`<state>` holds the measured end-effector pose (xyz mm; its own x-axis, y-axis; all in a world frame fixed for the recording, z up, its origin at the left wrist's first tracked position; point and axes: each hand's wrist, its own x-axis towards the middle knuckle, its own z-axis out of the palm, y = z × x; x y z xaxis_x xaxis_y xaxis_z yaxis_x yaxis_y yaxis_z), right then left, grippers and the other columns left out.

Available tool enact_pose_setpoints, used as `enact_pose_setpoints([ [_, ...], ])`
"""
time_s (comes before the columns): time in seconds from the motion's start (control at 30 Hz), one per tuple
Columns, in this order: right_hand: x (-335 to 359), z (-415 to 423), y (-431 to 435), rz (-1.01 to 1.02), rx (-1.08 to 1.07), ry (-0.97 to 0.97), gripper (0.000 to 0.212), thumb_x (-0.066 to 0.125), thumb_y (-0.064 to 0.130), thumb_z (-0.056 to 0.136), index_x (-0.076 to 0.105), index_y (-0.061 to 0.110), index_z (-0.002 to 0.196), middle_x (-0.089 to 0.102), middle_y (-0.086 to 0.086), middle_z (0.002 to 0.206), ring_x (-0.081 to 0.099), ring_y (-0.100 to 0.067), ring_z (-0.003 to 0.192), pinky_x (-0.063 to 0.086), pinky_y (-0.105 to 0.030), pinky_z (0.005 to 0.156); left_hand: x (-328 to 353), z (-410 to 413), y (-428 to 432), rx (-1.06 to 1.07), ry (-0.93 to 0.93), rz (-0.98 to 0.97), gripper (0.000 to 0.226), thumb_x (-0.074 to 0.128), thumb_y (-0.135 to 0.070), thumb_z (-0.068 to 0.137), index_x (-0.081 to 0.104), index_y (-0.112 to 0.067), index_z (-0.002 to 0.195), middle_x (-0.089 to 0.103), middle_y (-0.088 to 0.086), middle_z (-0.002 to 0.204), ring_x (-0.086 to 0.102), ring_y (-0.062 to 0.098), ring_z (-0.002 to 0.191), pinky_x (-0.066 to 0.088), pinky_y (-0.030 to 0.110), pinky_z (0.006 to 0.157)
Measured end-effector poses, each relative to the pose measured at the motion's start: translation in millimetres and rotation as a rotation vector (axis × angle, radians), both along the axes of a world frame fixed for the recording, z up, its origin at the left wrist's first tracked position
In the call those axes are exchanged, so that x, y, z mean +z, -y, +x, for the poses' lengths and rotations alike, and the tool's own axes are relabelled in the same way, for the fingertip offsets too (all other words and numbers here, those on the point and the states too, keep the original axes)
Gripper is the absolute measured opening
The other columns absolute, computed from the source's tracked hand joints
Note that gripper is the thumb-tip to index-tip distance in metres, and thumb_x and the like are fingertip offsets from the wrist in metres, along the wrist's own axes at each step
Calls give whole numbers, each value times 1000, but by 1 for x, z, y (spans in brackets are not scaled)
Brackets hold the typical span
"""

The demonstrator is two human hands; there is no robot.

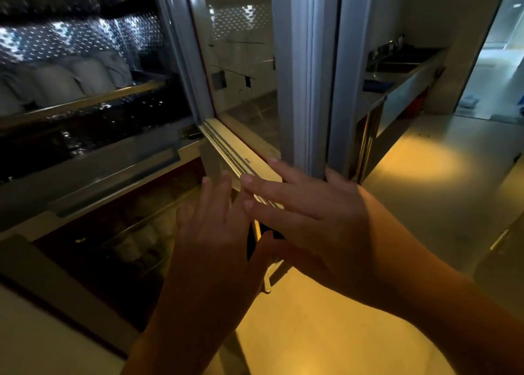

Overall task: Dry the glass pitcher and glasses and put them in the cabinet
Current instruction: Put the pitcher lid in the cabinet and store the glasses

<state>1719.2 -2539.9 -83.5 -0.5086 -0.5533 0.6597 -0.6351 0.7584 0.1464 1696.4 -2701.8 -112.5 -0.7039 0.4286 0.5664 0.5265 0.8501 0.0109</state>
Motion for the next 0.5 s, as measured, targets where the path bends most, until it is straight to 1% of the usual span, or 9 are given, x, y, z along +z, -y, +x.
enact_pose_setpoints([
  [0.07,0,-1,9,8,17,-1,43,45,27,78,61,11,115,59,-9,125,42,-28,121,26,-56,84,3,2,8,26,9,8,67,7,-57,92,37,-8,127,49,26,131,44,47,120,17,62,86],
  [0.13,0,0,18,-42,54,34,44,38,29,81,59,12,117,58,-9,126,44,-27,122,28,-59,87,5,2,18,65,7,-5,67,11,-58,92,37,-8,128,49,26,131,44,47,119,18,61,85],
  [0.2,-2,2,26,-41,112,28,40,40,28,85,54,14,119,56,-8,129,44,-27,124,35,-63,89,7,3,31,95,-10,-14,67,29,-56,84,43,-6,126,51,27,128,47,48,116,19,61,84],
  [0.27,-1,3,32,2,152,-7,37,42,27,86,50,16,120,55,-7,130,43,-26,126,43,-63,86,8,2,41,123,-39,-25,65,40,-44,75,46,-2,124,55,29,122,51,50,110,22,62,81],
  [0.33,5,3,39,32,186,-14,36,43,26,86,58,15,117,57,-6,129,45,-27,125,47,-61,84,7,-2,51,151,-52,-47,63,50,-39,73,41,-3,124,55,30,121,49,49,111,23,63,79],
  [0.37,8,2,42,46,201,-23,36,43,26,87,62,14,114,58,-6,128,47,-27,124,48,-58,84,7,-2,53,183,-10,-44,63,51,-39,74,41,-6,127,54,27,125,46,45,116,22,62,82],
  [0.43,12,2,49,69,240,-38,34,44,25,87,67,13,108,61,-6,124,52,-27,120,48,-51,86,7,-4,58,287,101,-6,63,38,-49,77,38,-18,132,45,16,137,36,35,129,22,58,95],
  [0.5,15,0,56,93,292,-39,32,45,24,85,70,12,103,63,-7,121,55,-28,116,48,-46,86,1,-6,65,388,189,-26,64,28,-60,77,31,-29,134,35,5,144,26,28,137,20,55,105],
])
